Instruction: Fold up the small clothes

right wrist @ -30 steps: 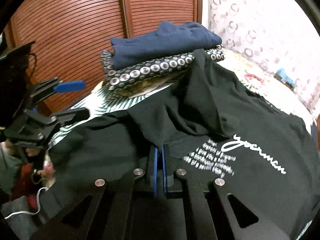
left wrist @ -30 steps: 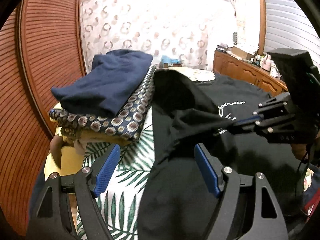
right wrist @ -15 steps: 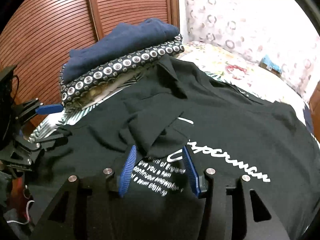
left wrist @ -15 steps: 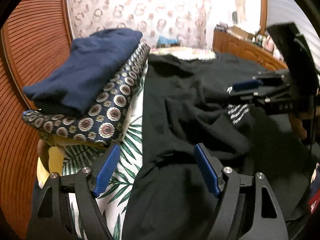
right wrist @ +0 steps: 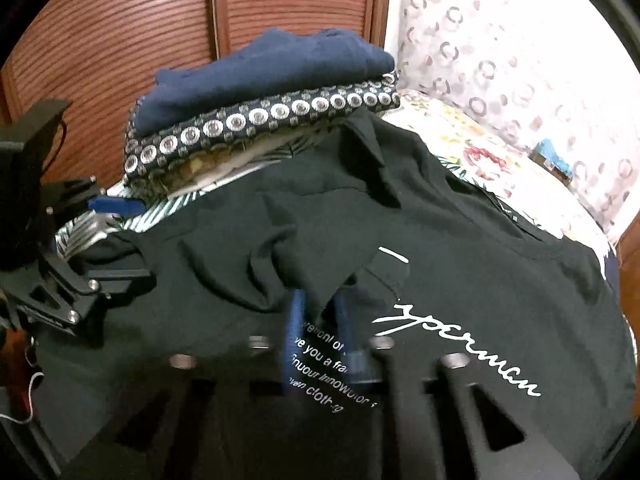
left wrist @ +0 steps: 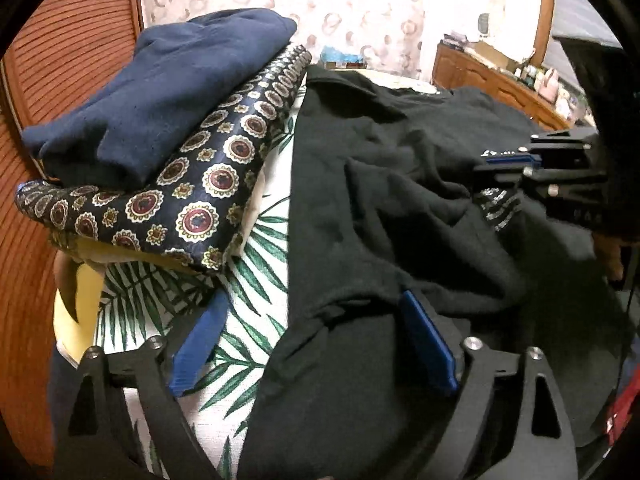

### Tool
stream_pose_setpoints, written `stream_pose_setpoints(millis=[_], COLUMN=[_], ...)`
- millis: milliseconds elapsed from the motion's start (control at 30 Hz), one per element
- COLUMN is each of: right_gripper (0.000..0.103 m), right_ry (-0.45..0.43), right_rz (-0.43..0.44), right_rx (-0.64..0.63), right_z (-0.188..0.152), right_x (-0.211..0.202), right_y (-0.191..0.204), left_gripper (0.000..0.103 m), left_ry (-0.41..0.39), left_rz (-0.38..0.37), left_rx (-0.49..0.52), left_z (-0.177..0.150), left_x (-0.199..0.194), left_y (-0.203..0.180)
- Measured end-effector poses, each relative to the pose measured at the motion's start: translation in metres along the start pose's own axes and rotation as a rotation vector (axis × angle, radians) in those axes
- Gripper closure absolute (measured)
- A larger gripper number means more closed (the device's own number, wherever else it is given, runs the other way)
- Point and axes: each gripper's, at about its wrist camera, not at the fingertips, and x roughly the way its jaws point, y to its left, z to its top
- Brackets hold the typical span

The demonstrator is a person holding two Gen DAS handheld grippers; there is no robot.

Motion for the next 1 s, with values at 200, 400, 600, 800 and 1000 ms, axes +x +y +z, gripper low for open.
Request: stream_pose_setpoints(millis=[200, 400, 600, 800, 1000], right_gripper=[0.102, 0.102, 0.092, 0.074, 0.072], right_ry=[-0.051, -0.094, 0.011, 0.041, -0.019], right_rz=[-0.005, -0.030, -0.181, -0.209, -0.096], right_rx=[-0.011, 0.003, 0.155, 0.254, 0.230], right_z=[0.008, 0.024, 0.035, 0.023, 0.033], right_x=[-0.043, -0.092, -0.070, -0.036, -0.024], right_y=[-0.005, -0.007, -0.037, -0.070, -0.070], left_gripper=[0.013, 0.013, 0.013, 0.013, 0.013], left_ry=[-0.002, -0.001, -0.001, 0.000, -0.001], left_rz=[-0.001, -0.001, -0.002, -0.003, -0.002], left_rx=[0.003, 0.003, 0.003, 0.004, 0.001], left_z=[-0.002, -0.002, -0.002, -0.001, -0.002], left_x=[-0.002, -0.001, -0.002, -0.001, -0.003], left_y=[-0.002, -0.001, 0.000, -0.001, 0.000])
